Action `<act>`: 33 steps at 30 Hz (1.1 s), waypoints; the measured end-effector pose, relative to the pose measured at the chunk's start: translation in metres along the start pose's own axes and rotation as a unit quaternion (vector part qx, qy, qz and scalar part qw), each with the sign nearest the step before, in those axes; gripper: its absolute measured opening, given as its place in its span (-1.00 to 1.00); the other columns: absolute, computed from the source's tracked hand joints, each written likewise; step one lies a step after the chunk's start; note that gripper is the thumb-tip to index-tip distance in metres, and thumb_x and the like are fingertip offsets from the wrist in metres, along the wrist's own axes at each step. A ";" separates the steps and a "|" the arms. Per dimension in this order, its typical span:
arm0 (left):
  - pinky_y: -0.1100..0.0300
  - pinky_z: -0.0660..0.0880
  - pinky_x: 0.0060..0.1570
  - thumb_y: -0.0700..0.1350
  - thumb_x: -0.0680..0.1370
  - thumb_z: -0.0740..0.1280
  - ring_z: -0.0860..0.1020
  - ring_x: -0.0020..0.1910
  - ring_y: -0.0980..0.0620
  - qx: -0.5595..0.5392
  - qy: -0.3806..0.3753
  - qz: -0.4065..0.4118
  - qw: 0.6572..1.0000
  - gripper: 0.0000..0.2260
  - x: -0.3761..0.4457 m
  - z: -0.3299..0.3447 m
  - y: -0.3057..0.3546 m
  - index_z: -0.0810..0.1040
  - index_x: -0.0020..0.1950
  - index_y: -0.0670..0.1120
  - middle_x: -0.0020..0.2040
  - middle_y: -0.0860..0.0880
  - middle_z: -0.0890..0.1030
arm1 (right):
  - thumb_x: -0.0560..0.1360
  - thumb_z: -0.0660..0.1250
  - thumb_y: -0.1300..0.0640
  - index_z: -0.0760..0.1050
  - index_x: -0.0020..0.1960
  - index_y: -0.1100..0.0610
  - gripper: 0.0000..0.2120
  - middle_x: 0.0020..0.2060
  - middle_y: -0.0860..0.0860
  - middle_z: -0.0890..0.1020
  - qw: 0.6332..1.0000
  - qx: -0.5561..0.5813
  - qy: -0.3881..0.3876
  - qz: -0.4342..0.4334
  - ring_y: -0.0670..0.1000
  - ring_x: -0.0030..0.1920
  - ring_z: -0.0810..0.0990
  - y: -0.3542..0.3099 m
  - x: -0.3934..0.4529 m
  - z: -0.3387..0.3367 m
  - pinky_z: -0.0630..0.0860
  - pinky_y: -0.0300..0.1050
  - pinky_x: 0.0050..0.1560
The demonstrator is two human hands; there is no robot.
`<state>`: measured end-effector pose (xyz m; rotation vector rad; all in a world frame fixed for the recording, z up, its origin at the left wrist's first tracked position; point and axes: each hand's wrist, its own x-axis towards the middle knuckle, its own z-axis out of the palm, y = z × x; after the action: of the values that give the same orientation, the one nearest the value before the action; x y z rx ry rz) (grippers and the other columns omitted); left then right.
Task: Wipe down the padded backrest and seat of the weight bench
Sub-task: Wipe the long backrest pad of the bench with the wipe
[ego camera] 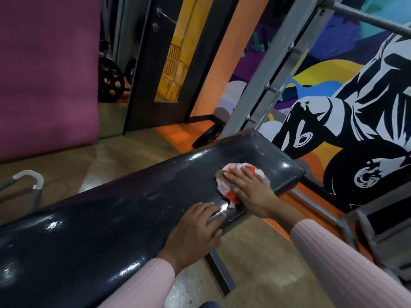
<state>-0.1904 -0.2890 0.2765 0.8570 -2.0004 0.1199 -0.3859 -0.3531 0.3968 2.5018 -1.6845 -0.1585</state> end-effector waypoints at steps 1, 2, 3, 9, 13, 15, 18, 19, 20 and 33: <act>0.06 0.40 0.20 -0.09 0.49 0.32 0.49 0.16 -0.03 0.001 0.000 -0.002 1.000 -0.74 0.000 0.000 0.000 0.57 0.16 -0.07 0.12 -0.05 0.56 | 0.50 -0.29 -0.28 -0.09 0.49 -0.31 -0.45 0.55 -0.19 -0.03 1.000 -0.004 0.000 0.031 -0.01 0.56 -0.13 0.005 0.008 -0.004 -0.13 0.09 0.50; 0.07 0.40 0.20 -0.09 0.49 0.32 0.49 0.16 -0.03 0.001 -0.001 -0.005 1.000 -0.74 0.000 0.000 0.000 0.56 0.16 -0.07 0.13 -0.05 0.56 | 0.53 -0.24 -0.25 -0.07 0.51 -0.29 -0.46 0.55 -0.18 -0.04 0.998 -0.011 -0.004 0.061 0.01 0.56 -0.13 0.007 0.020 -0.007 -0.14 0.10 0.50; 0.07 0.40 0.21 -0.08 0.49 0.31 0.49 0.17 -0.02 0.000 -0.004 -0.005 1.000 -0.74 0.001 0.000 0.000 0.56 0.17 -0.06 0.13 -0.05 0.56 | 0.57 -0.19 -0.22 -0.07 0.52 -0.26 -0.49 0.56 -0.17 -0.05 0.996 -0.019 -0.005 0.086 0.02 0.56 -0.13 0.004 0.034 -0.009 -0.14 0.11 0.50; 0.04 0.40 0.29 -0.02 0.55 0.24 0.41 0.35 0.01 0.016 -0.042 0.004 0.999 -0.69 -0.005 0.004 -0.004 0.52 0.27 -0.03 0.30 -0.01 0.51 | 0.57 -0.21 -0.23 -0.08 0.54 -0.21 -0.47 0.56 -0.13 -0.08 0.998 -0.021 -0.024 0.048 0.05 0.55 -0.16 -0.030 0.055 -0.006 -0.17 0.15 0.49; 0.08 0.26 0.36 0.02 0.56 0.21 0.37 0.39 0.00 0.039 -0.069 0.023 0.997 -0.65 -0.022 -0.002 -0.014 0.52 0.31 -0.02 0.37 -0.01 0.46 | 0.49 -0.28 -0.28 -0.05 0.52 -0.26 -0.40 0.55 -0.19 -0.03 1.000 -0.008 -0.023 -0.005 -0.01 0.55 -0.12 -0.006 0.033 -0.005 -0.11 0.10 0.51; 0.09 0.25 0.35 0.01 0.57 0.22 0.38 0.39 0.00 0.032 -0.057 0.026 0.998 -0.67 -0.029 -0.003 -0.016 0.54 0.30 -0.04 0.37 -0.02 0.47 | 0.56 -0.20 -0.25 -0.06 0.51 -0.26 -0.48 0.55 -0.19 -0.04 0.999 -0.019 -0.023 0.038 0.01 0.56 -0.10 0.009 0.045 -0.011 -0.11 0.11 0.51; 0.09 0.24 0.37 0.01 0.59 0.20 0.35 0.41 0.00 0.043 -0.054 0.023 0.997 -0.66 -0.033 -0.002 -0.016 0.52 0.32 -0.04 0.40 -0.03 0.43 | 0.64 -0.08 -0.12 -0.06 0.53 -0.22 -0.52 0.56 -0.13 -0.06 0.991 -0.022 -0.015 0.132 0.07 0.56 -0.11 -0.002 0.077 -0.014 -0.11 0.17 0.49; 0.09 0.23 0.38 0.01 0.60 0.18 0.34 0.42 0.01 0.044 -0.058 0.024 0.997 -0.66 -0.033 -0.001 -0.015 0.51 0.33 -0.04 0.40 -0.02 0.43 | 0.64 -0.07 -0.10 -0.07 0.54 -0.20 -0.52 0.57 -0.11 -0.06 0.990 -0.019 -0.013 0.137 0.10 0.56 -0.11 -0.012 0.084 -0.012 -0.11 0.19 0.49; 0.09 0.23 0.38 0.01 0.60 0.18 0.34 0.42 0.01 0.044 -0.060 0.023 0.997 -0.66 -0.033 -0.001 -0.015 0.52 0.33 -0.04 0.40 -0.02 0.44 | 0.64 -0.07 -0.10 -0.07 0.54 -0.20 -0.52 0.57 -0.10 -0.06 0.992 -0.018 -0.014 0.122 0.11 0.56 -0.12 -0.025 0.086 -0.009 -0.11 0.20 0.48; 0.11 0.26 0.37 0.00 0.58 0.23 0.36 0.40 0.02 0.027 -0.038 0.019 0.999 -0.69 -0.033 -0.001 -0.016 0.56 0.28 -0.02 0.37 -0.02 0.47 | 0.64 -0.10 -0.13 -0.08 0.53 -0.25 -0.53 0.56 -0.15 -0.08 0.994 -0.024 -0.010 0.107 0.04 0.56 -0.15 -0.010 0.065 -0.011 -0.13 0.15 0.50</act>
<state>-0.1689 -0.2832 0.2473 0.8693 -2.0941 0.1670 -0.3502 -0.4092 0.4051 2.2742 -1.9163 -0.2026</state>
